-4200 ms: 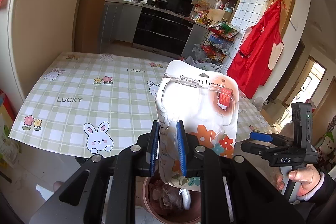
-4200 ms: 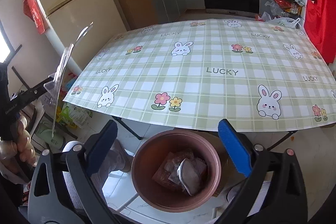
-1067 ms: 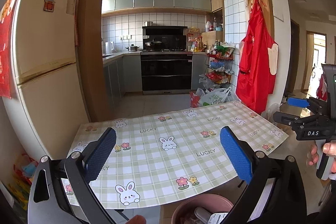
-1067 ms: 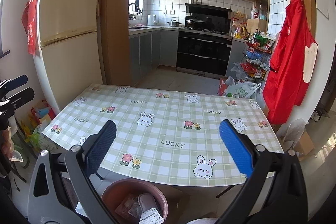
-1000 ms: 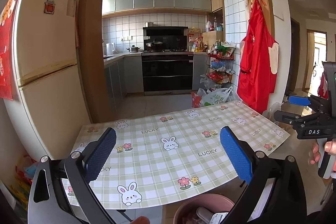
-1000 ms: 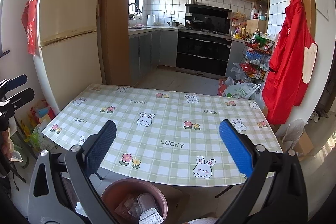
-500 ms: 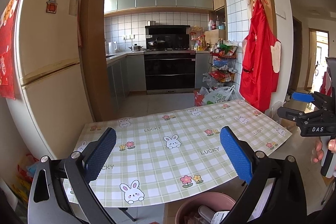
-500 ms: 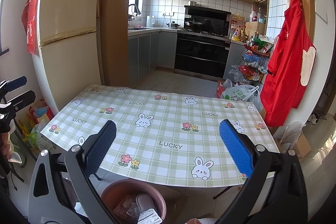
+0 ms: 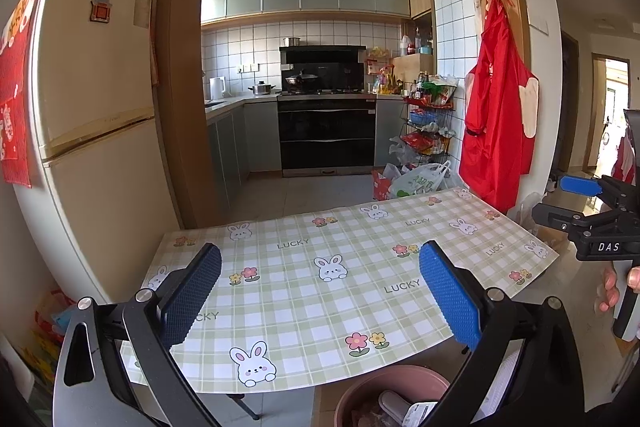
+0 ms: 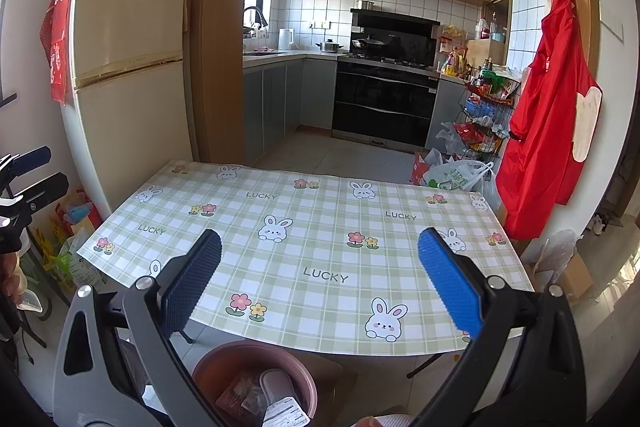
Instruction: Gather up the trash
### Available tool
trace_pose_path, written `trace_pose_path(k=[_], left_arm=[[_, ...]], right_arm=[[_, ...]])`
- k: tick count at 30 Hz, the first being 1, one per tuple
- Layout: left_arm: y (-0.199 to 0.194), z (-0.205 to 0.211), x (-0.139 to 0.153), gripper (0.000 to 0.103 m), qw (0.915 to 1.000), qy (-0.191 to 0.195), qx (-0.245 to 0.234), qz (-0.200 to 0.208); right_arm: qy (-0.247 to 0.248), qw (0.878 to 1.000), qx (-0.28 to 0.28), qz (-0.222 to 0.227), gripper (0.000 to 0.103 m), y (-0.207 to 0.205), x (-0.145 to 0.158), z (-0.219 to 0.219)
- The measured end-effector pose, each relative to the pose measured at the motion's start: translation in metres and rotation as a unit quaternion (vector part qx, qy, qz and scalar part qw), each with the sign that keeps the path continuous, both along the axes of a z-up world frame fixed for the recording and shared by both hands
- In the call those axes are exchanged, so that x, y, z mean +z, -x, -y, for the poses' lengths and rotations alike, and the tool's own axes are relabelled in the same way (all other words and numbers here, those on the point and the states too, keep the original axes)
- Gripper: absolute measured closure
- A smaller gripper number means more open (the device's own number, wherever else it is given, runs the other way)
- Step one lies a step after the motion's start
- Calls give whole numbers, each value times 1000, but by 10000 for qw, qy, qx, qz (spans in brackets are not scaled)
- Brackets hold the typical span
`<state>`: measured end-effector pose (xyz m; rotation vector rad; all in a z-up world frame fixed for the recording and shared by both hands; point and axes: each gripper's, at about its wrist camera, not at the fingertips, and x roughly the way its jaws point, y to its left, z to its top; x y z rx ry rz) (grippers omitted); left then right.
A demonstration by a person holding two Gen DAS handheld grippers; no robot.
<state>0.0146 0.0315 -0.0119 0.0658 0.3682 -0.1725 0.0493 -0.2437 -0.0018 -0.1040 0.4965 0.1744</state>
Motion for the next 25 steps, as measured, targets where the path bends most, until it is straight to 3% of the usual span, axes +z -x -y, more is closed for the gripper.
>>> trace_pose_path(k=[25], left_arm=[[0,1,-4,6,9999,-65,21,-90]], right_arm=[[-4,10000,-28,-25,6,0,-2,1]])
